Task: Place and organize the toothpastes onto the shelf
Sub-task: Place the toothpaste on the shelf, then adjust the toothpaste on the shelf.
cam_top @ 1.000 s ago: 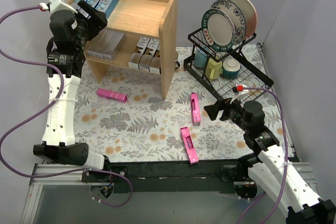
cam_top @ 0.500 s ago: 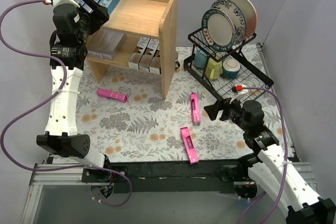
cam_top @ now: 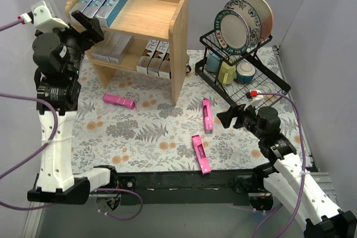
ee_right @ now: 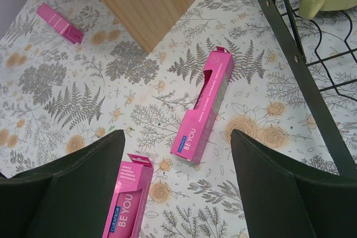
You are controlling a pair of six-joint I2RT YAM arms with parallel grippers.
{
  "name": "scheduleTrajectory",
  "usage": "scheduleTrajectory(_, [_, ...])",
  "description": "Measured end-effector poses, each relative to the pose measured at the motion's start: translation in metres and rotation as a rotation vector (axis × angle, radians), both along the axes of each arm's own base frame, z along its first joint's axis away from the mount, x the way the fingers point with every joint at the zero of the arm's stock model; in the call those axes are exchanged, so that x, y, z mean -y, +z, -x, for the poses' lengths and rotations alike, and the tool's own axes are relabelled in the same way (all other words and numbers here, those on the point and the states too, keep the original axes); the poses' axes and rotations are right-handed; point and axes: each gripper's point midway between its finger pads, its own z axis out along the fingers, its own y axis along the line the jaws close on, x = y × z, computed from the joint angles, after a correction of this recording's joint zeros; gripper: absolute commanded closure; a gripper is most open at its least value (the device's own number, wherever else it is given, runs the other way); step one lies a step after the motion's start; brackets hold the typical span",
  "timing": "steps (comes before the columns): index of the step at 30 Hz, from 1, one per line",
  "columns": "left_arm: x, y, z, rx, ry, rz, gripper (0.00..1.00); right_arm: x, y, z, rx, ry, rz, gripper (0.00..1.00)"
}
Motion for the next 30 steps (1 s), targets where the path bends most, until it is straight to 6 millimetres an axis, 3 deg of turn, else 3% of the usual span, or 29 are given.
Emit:
scheduleTrajectory(3, [-0.004,-0.007,0.02,0.011,0.012,-0.013,0.02,0.0,-0.001,0.001,-0.005,0.0,0.002,0.15])
scheduleTrajectory(6, [-0.008,-0.032,0.032,-0.022,0.03,-0.013,0.02,0.001,-0.002,0.001,-0.01,0.0,0.004,0.16])
scheduleTrajectory(10, [-0.009,-0.065,0.036,-0.093,0.039,-0.006,0.02,0.001,-0.003,0.002,-0.015,0.0,0.005,0.16])
scheduleTrajectory(12, [-0.008,-0.068,0.032,-0.101,0.033,0.006,0.02,0.001,-0.005,0.003,-0.02,0.002,0.007,0.16])
scheduleTrajectory(22, [0.006,-0.032,-0.018,-0.016,-0.015,0.151,0.02,0.0,-0.005,0.005,-0.027,0.007,0.008,0.16])
scheduleTrajectory(30, [0.015,-0.041,-0.074,-0.056,-0.032,0.239,0.02,0.003,0.001,0.005,-0.002,-0.001,0.008,0.16])
